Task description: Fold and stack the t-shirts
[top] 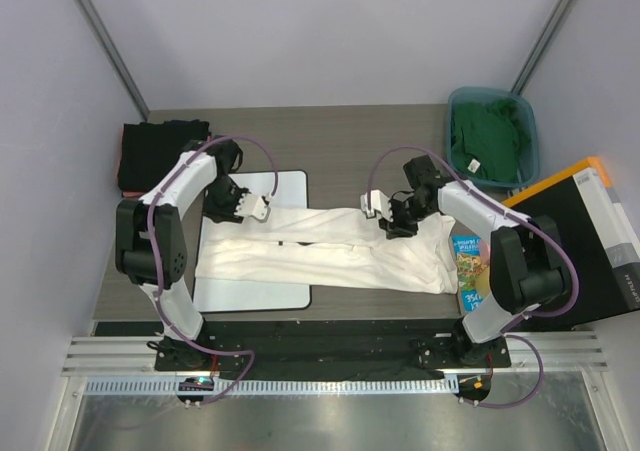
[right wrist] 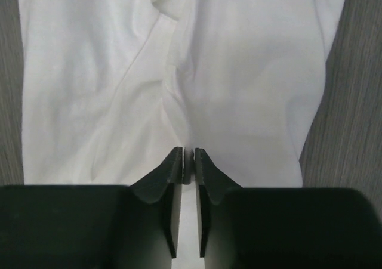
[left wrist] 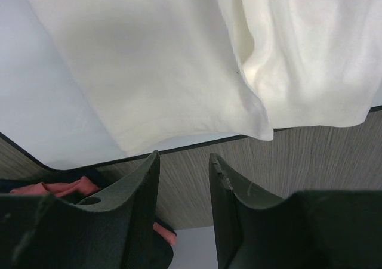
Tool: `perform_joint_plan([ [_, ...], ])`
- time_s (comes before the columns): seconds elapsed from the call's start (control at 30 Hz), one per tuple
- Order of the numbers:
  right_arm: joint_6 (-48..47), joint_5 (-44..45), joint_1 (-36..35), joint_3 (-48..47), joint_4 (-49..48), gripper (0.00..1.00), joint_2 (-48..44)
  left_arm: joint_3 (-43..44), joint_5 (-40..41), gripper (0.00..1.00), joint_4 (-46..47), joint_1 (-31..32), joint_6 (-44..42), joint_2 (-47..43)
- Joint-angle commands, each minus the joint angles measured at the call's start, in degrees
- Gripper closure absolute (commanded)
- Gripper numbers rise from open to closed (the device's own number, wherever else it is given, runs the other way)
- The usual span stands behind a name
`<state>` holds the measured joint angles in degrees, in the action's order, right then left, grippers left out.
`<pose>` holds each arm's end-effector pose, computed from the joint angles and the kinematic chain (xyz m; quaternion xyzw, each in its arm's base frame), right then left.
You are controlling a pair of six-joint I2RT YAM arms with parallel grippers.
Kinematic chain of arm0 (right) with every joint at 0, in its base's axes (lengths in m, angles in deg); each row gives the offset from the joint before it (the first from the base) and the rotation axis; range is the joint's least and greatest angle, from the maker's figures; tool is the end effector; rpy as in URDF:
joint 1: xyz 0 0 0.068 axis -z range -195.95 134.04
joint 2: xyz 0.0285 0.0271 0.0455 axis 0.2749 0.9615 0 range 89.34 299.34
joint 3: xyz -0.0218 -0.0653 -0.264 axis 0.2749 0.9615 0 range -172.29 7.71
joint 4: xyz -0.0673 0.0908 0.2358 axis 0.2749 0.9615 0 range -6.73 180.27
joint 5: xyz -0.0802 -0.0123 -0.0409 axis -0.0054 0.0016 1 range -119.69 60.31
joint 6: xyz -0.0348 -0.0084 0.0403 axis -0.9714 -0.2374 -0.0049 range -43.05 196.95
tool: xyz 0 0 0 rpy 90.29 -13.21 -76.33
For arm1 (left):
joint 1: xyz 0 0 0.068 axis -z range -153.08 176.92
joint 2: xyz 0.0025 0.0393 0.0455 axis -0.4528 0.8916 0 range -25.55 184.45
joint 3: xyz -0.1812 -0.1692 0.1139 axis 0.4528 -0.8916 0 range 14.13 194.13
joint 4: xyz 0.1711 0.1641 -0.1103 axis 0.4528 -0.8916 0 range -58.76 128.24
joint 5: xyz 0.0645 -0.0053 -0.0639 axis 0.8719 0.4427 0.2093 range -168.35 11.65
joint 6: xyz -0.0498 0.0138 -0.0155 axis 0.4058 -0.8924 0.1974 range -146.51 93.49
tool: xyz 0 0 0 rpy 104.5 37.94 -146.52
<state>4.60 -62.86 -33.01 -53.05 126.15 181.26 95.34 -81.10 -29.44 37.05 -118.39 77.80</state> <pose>0.2792 0.1061 0.2022 -0.6958 0.6467 0.1886 0.2491 0.3254 -0.0598 0.2240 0.7770 0.6291 -0.0172 0.0168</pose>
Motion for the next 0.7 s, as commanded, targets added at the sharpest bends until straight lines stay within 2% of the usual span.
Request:
perform_joint_plan([
  [0.0, -3.8, -1.3, -1.5, -1.3, 3.9, 0.9, -0.6, 0.6, -0.1, 0.61, 0.6, 0.1, 0.3, 0.5],
  [0.03, -3.8, -1.2, -1.6, -1.3, 4.0, 0.99, -0.7, 0.9, -0.3, 0.61, 0.5, 0.1, 0.3, 0.5],
  [0.4, -5.8, -4.7, -6.1, -6.1, 15.7, 0.99, -3.8, 1.4, -0.5, 0.61, 0.8, 0.8, 0.4, 1.6],
  [0.6, -9.8, -4.4, -10.3, -4.5, 21.3, 0.99, -6.2, 2.8, 0.5, 0.61, 1.0, 1.6, 0.3, 2.9],
  [0.67, -11.6, -3.4, -11.9, -3.6, 23.6, 0.95, -7.1, 3.4, 0.7, 0.61, 1.0, 1.8, 0.4, 3.6],
])
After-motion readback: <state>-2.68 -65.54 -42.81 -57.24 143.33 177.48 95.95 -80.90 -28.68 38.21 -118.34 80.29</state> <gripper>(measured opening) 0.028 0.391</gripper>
